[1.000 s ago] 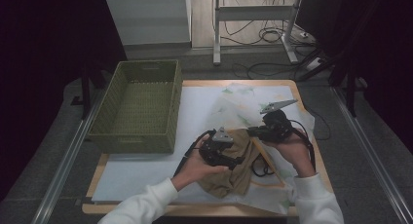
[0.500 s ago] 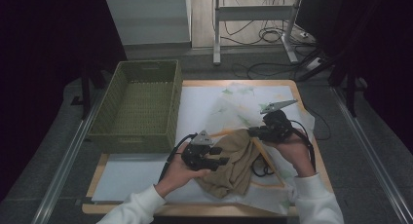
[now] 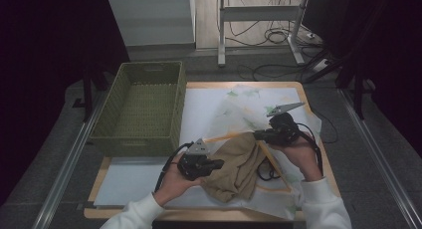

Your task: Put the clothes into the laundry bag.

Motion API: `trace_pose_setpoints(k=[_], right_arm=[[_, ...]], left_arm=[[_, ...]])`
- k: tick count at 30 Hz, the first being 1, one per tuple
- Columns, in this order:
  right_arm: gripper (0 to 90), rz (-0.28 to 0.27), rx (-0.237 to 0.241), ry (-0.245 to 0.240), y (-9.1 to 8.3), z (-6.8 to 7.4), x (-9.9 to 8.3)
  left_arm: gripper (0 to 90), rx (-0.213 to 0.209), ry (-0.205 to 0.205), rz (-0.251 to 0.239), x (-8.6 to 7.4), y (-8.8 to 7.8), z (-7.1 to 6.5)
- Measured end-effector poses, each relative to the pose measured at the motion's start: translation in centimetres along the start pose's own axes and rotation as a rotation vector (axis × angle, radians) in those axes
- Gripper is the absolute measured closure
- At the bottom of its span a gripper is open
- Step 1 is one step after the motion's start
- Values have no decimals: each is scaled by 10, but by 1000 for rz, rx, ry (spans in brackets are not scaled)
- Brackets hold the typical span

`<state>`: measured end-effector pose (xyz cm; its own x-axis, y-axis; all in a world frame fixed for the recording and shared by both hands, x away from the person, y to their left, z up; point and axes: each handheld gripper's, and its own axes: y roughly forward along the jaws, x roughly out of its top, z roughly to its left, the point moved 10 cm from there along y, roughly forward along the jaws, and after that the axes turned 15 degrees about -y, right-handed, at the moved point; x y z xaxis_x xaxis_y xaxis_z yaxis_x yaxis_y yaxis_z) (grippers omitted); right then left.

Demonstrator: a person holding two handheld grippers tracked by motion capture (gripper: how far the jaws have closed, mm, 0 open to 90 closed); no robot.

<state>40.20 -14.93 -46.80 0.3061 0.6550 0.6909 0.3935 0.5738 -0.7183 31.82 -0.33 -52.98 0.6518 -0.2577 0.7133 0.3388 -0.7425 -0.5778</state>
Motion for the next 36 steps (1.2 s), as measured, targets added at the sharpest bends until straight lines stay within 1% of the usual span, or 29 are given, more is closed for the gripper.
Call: trace_pose_setpoints(k=[4,6,9,12,13,15,19,22,24,26,29,36], right_arm=[[867,0,0,-1,0,0,0],[867,-1,1,1,0,0,0],[868,-1,-1,2,-1,0,0],[868,0,-3,3,-1,0,0],[868,0,-3,2,-1,0,-1],[867,1,-2,3,-1,0,-1],[867,2,-1,3,0,0,-1],[867,4,-1,3,1,0,-2],[868,5,-1,1,1,0,-2],[868,6,-1,1,1,0,-2],[867,7,-1,0,1,0,-2],[868,7,-1,0,3,0,-2]], left_arm=[[897,3,-9,19,-16,-5,4],[898,5,-19,26,-22,-7,6],[898,9,-23,35,-28,-8,7],[898,8,-18,47,-34,-10,7],[898,9,-9,51,-36,-10,7],[898,-3,4,60,-40,-10,5],[898,0,23,81,-46,-8,3],[898,-6,8,96,-54,-4,2],[899,-10,10,118,-61,-1,1],[899,-19,9,128,-65,1,-2],[899,-21,22,140,-67,3,-4],[898,-12,17,170,-72,13,0]])
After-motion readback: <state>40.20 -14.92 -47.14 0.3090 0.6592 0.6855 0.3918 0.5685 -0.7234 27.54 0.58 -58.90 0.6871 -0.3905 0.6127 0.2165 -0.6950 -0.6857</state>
